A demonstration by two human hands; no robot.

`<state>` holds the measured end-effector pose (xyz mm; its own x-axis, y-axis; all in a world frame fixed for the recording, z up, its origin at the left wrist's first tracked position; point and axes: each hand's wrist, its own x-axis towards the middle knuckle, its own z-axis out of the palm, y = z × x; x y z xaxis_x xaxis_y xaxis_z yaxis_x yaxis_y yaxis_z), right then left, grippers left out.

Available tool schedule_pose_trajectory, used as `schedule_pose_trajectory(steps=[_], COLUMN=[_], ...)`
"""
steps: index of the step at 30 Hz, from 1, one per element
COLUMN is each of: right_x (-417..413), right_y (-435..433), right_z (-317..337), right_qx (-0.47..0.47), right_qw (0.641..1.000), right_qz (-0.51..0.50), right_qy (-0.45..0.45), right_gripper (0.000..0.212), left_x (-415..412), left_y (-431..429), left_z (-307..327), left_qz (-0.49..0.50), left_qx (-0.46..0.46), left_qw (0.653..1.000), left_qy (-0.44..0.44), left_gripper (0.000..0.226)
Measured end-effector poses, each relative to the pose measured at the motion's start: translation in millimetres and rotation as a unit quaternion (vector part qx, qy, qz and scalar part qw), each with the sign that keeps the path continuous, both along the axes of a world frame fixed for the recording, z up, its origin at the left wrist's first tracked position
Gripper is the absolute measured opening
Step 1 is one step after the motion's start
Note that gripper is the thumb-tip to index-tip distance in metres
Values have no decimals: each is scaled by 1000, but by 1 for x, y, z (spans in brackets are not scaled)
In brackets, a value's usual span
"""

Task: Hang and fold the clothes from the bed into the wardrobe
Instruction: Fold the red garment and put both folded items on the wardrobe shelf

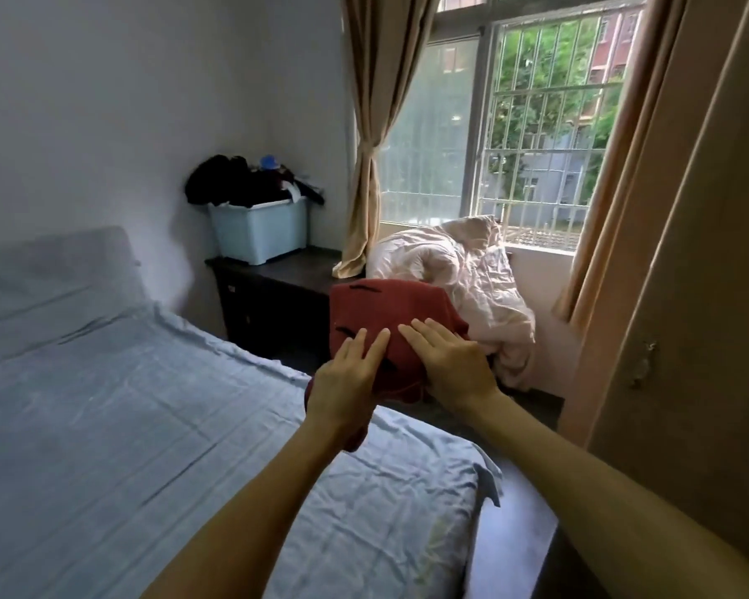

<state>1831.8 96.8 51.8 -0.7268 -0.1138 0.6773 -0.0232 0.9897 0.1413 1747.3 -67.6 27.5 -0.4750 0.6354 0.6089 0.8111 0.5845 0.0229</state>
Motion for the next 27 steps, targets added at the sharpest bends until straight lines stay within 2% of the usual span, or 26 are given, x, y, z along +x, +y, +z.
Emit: schedule_pose_trajectory(steps=[5,13,21,27], right_x=[-14,-17,-30,-55], right_y=[52,143,254,321], right_z=[10,12,5,7], right_qx=[0,-8,-11,-47], right_qw=[997,989,982,980], right_qz=[-76,-150,-189,-192], right_qy=[-11,-11,-17,-1], right_gripper=[72,77,84,76], left_x=[-35,-56,-72,-96], left_y=[64,170,286,358], left_z=[10,17,14,16], left_qz=[-72,-149,-158,-159], left_qx=[-1,-1,-3,-4], left_qw=[997,989,987,987], left_qy=[-1,6,12,-5], left_gripper=[87,76,78,77])
